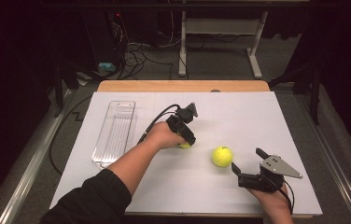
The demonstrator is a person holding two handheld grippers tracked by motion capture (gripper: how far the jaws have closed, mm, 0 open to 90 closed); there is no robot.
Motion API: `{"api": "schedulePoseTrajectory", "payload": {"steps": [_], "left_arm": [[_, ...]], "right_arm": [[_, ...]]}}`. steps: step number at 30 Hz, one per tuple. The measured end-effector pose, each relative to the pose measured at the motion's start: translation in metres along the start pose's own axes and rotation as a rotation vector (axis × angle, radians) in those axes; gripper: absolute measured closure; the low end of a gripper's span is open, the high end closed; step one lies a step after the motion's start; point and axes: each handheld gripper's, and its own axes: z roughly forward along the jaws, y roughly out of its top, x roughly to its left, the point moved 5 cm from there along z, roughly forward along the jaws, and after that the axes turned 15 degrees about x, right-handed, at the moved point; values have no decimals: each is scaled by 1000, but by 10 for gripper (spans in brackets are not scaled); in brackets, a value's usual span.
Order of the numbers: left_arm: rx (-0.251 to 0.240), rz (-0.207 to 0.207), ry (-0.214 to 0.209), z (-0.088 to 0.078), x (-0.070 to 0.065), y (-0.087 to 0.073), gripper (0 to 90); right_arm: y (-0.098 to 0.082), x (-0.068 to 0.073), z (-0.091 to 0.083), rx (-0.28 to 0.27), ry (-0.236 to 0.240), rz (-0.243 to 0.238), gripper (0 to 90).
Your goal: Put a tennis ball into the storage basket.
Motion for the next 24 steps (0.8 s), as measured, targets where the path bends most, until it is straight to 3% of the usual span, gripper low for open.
{"api": "schedulePoseTrajectory", "payload": {"steps": [4, 11, 24], "left_arm": [[-19, -18, -8, -4, 2, -1, 270], [-17, 1, -14, -14, 3, -9, 270], [-22, -2, -31, -29, -1, -24, 269]], "right_arm": [[0, -1, 0, 0, -1, 0, 0], [0, 0, 0, 0, -2, 1, 0], [0, 1, 0, 1, 0, -3, 0]]}}
